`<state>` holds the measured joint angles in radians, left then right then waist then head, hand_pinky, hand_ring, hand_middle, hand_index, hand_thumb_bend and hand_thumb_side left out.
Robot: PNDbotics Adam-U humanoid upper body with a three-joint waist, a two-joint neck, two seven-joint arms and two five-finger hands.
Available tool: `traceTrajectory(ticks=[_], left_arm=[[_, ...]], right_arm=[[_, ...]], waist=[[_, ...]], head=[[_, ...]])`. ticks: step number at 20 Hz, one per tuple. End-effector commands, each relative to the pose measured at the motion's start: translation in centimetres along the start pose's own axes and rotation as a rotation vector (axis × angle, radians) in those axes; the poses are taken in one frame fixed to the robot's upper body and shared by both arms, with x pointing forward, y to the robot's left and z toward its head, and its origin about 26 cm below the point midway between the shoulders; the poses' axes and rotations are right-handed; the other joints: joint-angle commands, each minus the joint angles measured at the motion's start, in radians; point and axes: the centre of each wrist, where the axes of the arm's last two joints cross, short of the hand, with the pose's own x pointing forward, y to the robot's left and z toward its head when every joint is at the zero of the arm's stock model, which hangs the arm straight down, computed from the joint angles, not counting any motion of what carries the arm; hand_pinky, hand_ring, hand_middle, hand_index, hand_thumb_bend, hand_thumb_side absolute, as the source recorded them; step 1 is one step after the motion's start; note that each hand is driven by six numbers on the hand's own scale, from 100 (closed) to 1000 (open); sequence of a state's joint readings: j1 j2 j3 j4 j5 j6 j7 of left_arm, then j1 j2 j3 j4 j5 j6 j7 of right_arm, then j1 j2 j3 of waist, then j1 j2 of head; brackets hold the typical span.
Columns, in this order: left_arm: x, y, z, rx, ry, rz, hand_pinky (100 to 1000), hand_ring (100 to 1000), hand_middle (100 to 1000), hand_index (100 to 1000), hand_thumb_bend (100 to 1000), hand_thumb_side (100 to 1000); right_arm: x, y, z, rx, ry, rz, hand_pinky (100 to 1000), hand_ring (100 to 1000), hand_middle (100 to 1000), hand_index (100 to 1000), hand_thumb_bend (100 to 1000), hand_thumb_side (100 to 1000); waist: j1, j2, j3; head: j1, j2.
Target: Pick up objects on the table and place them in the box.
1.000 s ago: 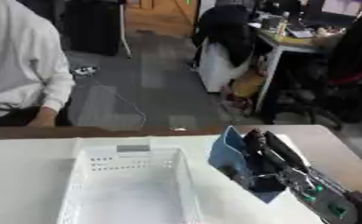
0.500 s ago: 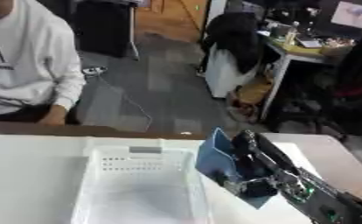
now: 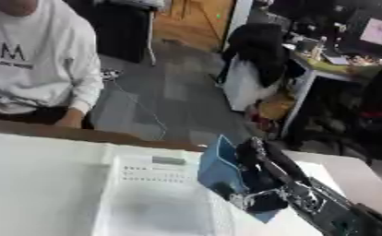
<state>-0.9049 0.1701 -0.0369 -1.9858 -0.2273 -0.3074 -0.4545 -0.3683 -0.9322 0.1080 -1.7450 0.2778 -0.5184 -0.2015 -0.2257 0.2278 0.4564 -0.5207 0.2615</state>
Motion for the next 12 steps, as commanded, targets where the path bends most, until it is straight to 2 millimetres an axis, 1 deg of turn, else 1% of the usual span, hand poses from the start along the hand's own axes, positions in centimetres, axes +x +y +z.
traceTrajectory(ticks=[1,3,4,7,10,11,12], left_arm=[[0.58,0.56,-0.88,0.017,-0.019,-0.024,477,385,539,613,632,886],[0.62,0.56,-1.02,0.020,-0.018,-0.025,475,383,538,613,632,887],[0.64,0.58,-1.10,0.021,-0.016,-0.029,476,384,539,613,632,887],[0.69,0.58,-1.36,0.037,-0.012,-0.018,475,380,535,610,632,885],[0.71,0.62,-1.48,0.053,-0.002,-0.012,475,379,534,610,632,885],[0.72,0.61,-1.50,0.055,-0.001,-0.011,475,379,533,609,633,885],[0.72,0.61,-1.53,0.058,0.000,-0.009,475,379,533,609,633,885]], right_arm=[[0.31,-0.95,-0.83,-0.014,-0.034,0.023,100,100,100,100,273,100],[0.30,-0.88,-0.94,-0.017,-0.040,0.017,100,100,100,100,303,100],[0.29,-0.84,-1.03,-0.019,-0.044,0.013,100,100,100,100,271,100],[0.26,-0.95,-1.43,-0.032,-0.054,0.003,100,100,100,100,276,100],[0.27,-0.94,-1.54,-0.045,-0.052,-0.014,100,100,100,100,278,100],[0.29,-0.99,-1.58,-0.045,-0.053,-0.015,100,100,100,104,297,157],[0.27,-1.04,-1.60,-0.070,-0.053,-0.018,100,100,100,104,297,157]], waist=[[0.003,-0.020,0.007],[0.001,-0.017,0.012],[0.000,-0.016,0.015],[0.000,-0.012,0.023],[0.000,-0.013,0.027],[0.000,-0.014,0.027],[0.000,-0.014,0.027]], head=[[-0.012,-0.021],[-0.009,-0.026],[-0.006,-0.029],[0.001,-0.041],[0.003,-0.044],[0.003,-0.045],[0.004,-0.045]])
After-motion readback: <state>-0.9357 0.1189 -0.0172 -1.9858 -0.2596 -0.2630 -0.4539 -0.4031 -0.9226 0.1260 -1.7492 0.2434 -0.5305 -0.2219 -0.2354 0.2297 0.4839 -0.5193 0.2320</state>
